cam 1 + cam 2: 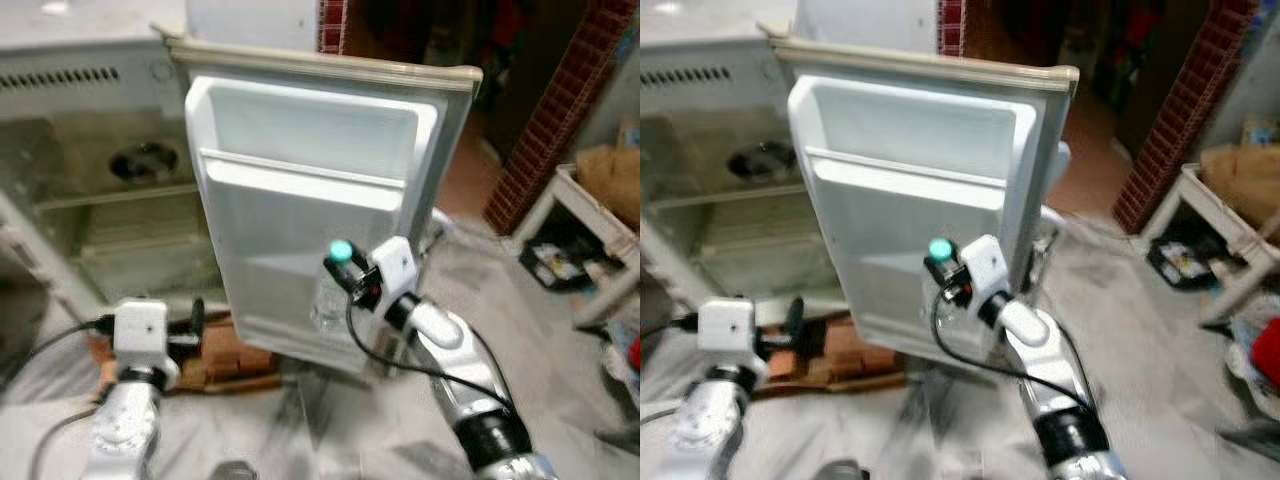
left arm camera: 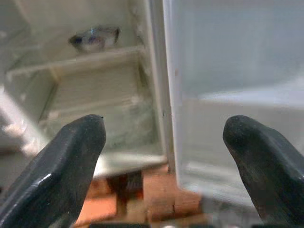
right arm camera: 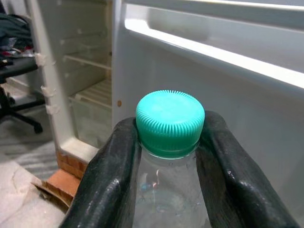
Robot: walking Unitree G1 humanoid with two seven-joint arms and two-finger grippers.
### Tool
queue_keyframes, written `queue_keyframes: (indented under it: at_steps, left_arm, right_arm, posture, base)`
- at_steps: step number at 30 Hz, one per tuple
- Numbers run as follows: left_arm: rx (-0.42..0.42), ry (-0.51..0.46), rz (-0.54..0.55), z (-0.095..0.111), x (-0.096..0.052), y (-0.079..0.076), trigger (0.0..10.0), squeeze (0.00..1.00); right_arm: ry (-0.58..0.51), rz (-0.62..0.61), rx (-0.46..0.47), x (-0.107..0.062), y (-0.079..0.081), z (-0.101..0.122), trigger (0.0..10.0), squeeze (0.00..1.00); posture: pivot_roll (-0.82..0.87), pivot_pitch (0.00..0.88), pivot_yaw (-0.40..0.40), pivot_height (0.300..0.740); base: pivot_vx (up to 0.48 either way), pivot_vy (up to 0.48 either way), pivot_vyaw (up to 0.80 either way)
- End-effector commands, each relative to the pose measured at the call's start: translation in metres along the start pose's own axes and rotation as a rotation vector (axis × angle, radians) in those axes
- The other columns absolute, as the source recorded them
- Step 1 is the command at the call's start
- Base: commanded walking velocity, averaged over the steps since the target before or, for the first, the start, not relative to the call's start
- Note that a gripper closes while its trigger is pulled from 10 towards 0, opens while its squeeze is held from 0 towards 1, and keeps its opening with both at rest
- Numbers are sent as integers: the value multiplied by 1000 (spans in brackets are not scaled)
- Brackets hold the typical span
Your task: Restocking fridge
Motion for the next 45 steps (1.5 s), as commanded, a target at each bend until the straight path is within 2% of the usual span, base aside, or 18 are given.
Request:
queue_keyframes:
  at_steps: [1,6,17,24,28,32,38,41,45]
  left_arm:
    - [16,-29,1,8,2,3,10000,0]
    - [6,-30,7,9,2,3,10000,0]
    - [-76,-29,32,12,3,11,10000,0]
    - [-32,-35,28,17,-1,16,10000,0]
    - [42,-60,25,23,-4,18,10000,0]
    - [82,-74,36,27,-7,17,10000,0]
    - [82,-69,52,27,-10,16,10000,0]
    - [78,-45,81,25,-13,16,10000,0]
    - [103,-94,96,30,-13,19,10000,0]
  right_arm:
    - [-38,-7,-24,1,1,8,10000,0]
    - [-39,-25,-22,1,-1,8,10000,0]
    - [-42,-27,-31,2,-2,8,10000,0]
    - [-46,-29,-36,2,-2,9,10000,0]
    - [-42,-42,-42,1,-6,9,10000,0]
    - [-43,-46,-43,-1,-7,9,10000,0]
    - [-39,-49,-38,-3,-6,7,10000,0]
    - [-27,-42,-37,-5,-4,3,10000,0]
    - [-26,-48,-37,-5,-6,4,10000,0]
  posture:
    - [57,0,-37,740]
    - [56,0,-36,740]
    - [60,0,-41,695]
    - [63,0,-41,686]
    - [67,0,-42,686]
    - [68,0,-44,686]
    - [69,0,-47,686]
    - [71,0,-48,661]
    - [75,0,-51,631]
  base:
    - [0,0,0]
    - [0,0,0]
    - [0,0,0]
    - [0,0,0]
    - [0,0,0]
    - [0,0,0]
    - [0,0,0]
    - [0,0,0]
    - [0,0,0]
Point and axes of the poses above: a point about 5 cm out from each wrist's last joint towards the gripper, its own x axis pointing out of the wrist towards the gripper, its own z axis along the axis of the wrist's last joint, y = z × x, the point moved 1 cm from there along x, pointing out of the wrist towards the gripper, and after that the axes turned 6 degrees about x, right-handed, at the moved point
